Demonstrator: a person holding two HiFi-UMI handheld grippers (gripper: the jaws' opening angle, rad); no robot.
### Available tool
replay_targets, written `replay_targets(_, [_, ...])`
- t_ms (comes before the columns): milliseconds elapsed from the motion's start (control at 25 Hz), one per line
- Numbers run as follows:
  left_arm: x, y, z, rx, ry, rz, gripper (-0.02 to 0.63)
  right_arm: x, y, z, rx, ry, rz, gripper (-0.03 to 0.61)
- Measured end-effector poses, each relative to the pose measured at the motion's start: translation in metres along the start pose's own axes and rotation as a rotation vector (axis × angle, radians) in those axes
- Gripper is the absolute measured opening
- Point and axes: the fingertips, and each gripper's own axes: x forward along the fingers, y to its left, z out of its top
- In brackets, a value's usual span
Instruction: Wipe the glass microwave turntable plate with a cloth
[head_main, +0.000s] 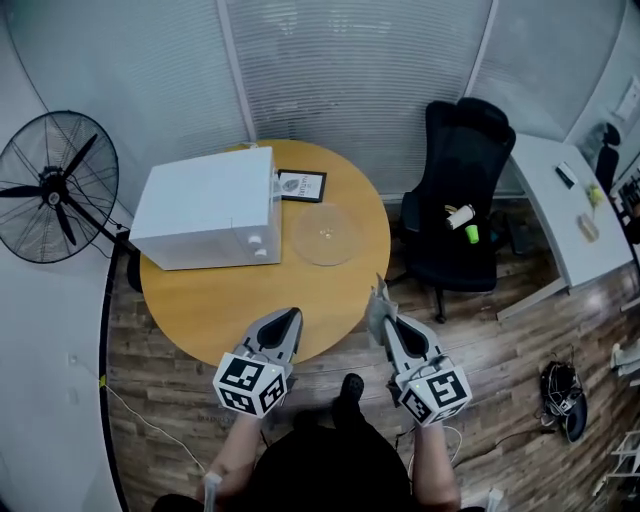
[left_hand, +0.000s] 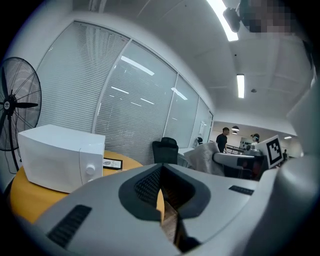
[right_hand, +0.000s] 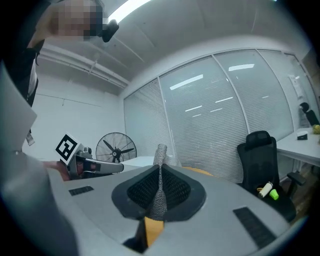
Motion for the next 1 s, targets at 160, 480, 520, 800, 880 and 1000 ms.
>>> replay_targets(160, [0.032,-0.002,-0.004,-0.012,0.019,0.039,-0.005,0.014,-0.032,0.002,0.007,0.004,0.038,0.021])
replay_targets(480, [0.070,0.007,-0.020,-0.095,0.050,0.115,-0.003,0.040,-0.074,-0.009,0.022,0.056,0.107,0.021])
replay_targets(520, [0.073,0.009,-0.023,-0.116,0.053,0.121,-0.003,0.043,-0.076,-0.011,0.024,0.064,0.115,0.021])
replay_targets(800, [0.088,0.040,-0.050,-0.252,0.080,0.174,-0.003,0.071,-0.086,-0.034,0.045,0.138,0.154,0.021])
replay_targets(880, [0.094,0.050,-0.057,-0.251,0.100,0.192,-0.002,0.080,-0.088,-0.039,0.045,0.156,0.159,0.021])
replay_targets(1000, [0.110,0.066,-0.068,-0.273,0.123,0.194,0.006,0.098,-0.094,-0.044,0.040,0.177,0.158,0.021])
